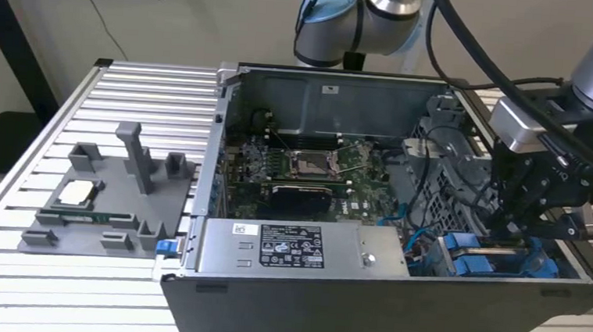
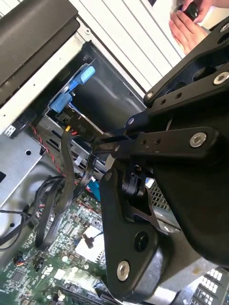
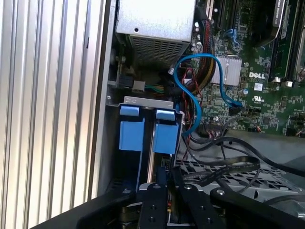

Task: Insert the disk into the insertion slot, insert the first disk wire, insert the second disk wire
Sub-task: 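Insert the second disk wire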

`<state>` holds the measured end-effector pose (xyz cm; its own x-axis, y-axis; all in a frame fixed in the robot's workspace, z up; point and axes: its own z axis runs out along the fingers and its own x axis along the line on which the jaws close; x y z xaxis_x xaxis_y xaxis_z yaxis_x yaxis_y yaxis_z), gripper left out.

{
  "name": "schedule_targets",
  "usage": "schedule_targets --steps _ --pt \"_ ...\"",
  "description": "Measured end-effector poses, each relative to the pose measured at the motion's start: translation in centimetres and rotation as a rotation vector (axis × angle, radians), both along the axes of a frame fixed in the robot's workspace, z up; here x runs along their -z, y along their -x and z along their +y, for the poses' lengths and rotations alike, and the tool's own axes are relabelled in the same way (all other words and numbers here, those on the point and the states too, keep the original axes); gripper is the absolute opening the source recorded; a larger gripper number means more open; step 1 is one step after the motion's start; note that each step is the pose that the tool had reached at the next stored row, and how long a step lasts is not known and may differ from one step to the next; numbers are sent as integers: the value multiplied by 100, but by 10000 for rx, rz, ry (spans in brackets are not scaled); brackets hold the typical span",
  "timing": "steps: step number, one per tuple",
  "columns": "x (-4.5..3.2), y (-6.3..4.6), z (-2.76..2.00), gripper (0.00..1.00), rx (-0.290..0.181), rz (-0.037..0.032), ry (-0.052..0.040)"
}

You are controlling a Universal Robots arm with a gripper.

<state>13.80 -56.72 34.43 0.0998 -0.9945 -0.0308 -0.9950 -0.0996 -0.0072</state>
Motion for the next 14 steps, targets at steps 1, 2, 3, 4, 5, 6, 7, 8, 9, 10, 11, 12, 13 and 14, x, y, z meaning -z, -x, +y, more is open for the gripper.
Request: schedule_targets --steps 1,2,3,4,5,6,7,8,9,10,11,12,13,14 --pt "3 0 4 16 0 0 0" --pt "6 0 6 16 0 0 -1" --pt "9 -1 8 16 1 0 -3" --pt "9 -4 8 16 0 0 1" --pt "10 -8 8 16 -2 0 1" --pt "12 -12 8 16 -1 0 1" --pt "13 -14 8 16 1 0 -1" --pt "15 -16 8 16 1 0 -1" --pt "21 -17 8 16 2 0 -4" --pt "28 -19 8 16 2 0 -5" --pt "36 -20 8 16 0 0 -3" --pt "46 -21 8 16 0 0 1" --pt "57 -21 8 16 1 0 10" --pt "67 -21 8 16 1 1 15"
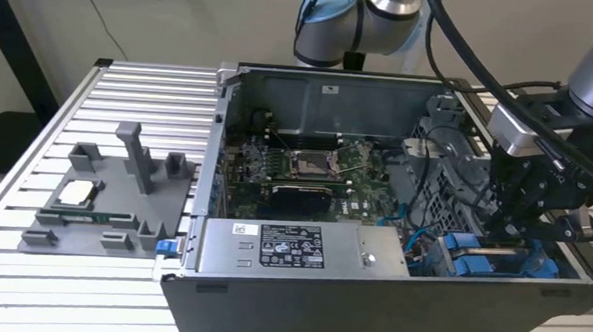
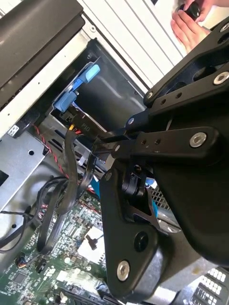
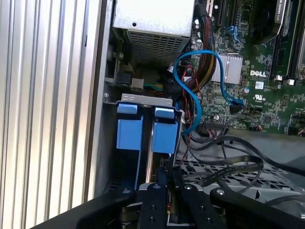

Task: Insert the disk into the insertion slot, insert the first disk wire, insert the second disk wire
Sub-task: 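Insert the second disk wire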

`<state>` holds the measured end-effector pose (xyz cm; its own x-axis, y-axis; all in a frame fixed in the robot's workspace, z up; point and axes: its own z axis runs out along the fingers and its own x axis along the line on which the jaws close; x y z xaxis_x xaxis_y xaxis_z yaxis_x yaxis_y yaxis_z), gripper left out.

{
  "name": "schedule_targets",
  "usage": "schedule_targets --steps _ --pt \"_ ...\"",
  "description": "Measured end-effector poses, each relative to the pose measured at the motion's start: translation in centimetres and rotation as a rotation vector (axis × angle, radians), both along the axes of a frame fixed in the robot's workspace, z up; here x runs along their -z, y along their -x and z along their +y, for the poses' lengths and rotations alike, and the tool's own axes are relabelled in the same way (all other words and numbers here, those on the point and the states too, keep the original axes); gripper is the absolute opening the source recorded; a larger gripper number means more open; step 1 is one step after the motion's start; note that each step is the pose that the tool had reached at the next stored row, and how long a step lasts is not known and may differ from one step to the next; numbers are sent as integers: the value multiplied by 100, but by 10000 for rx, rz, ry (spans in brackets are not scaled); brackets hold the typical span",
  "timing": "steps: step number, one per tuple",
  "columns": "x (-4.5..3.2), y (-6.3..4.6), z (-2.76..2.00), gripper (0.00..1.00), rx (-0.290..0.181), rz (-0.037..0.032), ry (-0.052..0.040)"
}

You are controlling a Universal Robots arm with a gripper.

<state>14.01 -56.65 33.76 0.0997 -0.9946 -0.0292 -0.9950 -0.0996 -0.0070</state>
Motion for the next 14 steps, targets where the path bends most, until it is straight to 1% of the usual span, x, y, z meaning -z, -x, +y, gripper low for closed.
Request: schedule_targets --steps 3,5,7,9,10,14 --pt "16 0 0 16 1 -1 -15" --pt "8 0 1 16 0 0 -26" --pt "-30 -2 0 16 -3 11 -53" --pt "-94 -1 1 16 -2 22 -25" --pt "-106 -1 0 16 -1 24 -30" --pt "-111 -1 -7 16 11 26 -25"
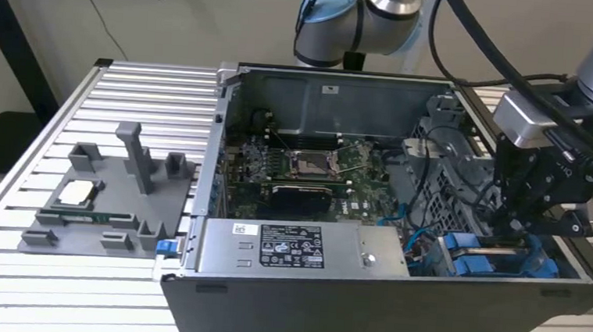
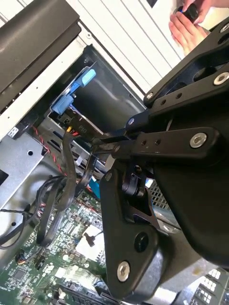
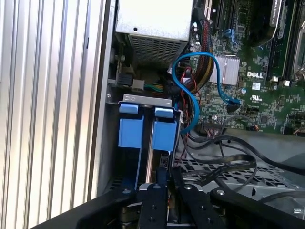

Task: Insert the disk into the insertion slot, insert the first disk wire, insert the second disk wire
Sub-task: 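Insert the second disk wire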

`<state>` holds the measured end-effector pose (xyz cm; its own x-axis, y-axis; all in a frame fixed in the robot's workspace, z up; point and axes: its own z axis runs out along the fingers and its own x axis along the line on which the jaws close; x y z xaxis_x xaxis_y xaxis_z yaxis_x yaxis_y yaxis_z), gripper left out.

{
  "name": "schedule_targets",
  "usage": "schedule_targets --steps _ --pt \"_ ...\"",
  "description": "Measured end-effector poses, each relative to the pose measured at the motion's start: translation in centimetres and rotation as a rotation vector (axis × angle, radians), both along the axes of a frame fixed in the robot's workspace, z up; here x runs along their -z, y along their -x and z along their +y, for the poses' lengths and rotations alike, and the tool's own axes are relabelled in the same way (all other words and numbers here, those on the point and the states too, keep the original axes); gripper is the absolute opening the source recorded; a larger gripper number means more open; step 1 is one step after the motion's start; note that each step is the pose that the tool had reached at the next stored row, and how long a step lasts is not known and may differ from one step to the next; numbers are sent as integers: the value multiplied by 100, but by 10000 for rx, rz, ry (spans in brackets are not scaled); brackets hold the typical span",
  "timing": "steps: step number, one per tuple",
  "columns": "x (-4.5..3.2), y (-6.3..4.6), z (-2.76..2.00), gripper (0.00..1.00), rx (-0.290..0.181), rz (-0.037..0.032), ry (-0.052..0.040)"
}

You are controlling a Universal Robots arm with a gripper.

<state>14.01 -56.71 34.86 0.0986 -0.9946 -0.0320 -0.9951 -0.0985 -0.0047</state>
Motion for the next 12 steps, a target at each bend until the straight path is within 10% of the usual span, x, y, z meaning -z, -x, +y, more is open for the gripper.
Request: schedule_targets --steps 12 --pt "28 0 -23 16 150 0 0"
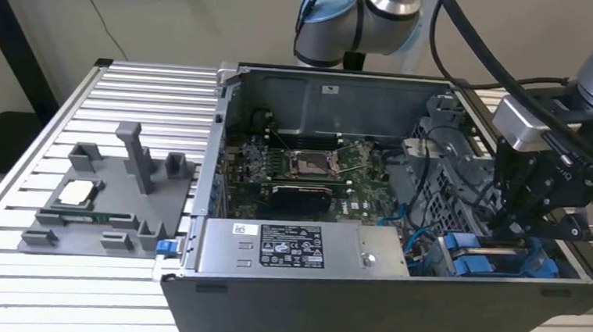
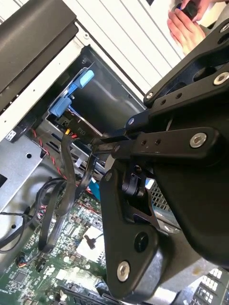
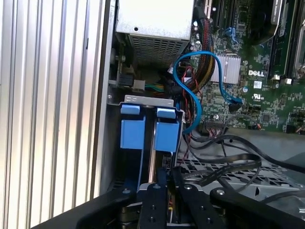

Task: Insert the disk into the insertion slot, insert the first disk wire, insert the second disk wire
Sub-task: 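Insert the second disk wire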

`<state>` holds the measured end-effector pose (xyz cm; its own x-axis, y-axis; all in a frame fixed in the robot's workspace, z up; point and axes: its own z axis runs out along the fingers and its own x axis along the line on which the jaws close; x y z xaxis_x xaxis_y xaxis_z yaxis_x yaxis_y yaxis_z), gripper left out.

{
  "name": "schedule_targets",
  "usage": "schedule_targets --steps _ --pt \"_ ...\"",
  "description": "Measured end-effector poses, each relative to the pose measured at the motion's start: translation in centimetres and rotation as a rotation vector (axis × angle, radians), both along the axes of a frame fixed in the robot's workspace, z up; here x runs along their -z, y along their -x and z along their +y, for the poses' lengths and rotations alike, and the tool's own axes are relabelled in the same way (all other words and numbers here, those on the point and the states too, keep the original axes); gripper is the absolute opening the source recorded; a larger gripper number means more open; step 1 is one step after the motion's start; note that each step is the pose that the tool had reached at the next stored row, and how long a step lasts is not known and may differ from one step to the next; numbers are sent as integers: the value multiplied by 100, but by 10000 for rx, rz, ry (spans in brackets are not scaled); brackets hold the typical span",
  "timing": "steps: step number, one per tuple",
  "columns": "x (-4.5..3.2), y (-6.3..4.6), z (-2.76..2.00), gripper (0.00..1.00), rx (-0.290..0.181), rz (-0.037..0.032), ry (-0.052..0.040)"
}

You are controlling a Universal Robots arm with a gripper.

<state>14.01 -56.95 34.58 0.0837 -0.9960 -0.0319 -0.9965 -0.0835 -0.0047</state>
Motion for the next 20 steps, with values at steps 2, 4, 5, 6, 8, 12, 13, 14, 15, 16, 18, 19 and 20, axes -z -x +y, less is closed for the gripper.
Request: schedule_targets --steps 2,4,5,6,8,12,13,14,15,16,18,19,20 --pt "10 0 0 16 11 0 0" --pt "20 0 0 16 15 0 0" --pt "24 0 0 16 16 0 0" --pt "27 0 0 16 18 0 1" --pt "32 0 0 16 25 0 1" --pt "38 2 3 16 60 -1 -2" --pt "38 2 3 16 76 0 -2" --pt "39 3 4 16 93 0 -1" --pt "40 5 6 16 114 -1 0" --pt "42 6 7 16 134 0 1" --pt "48 7 9 16 168 0 4" --pt "51 8 10 16 186 0 4" --pt "55 9 10 16 204 0 5"
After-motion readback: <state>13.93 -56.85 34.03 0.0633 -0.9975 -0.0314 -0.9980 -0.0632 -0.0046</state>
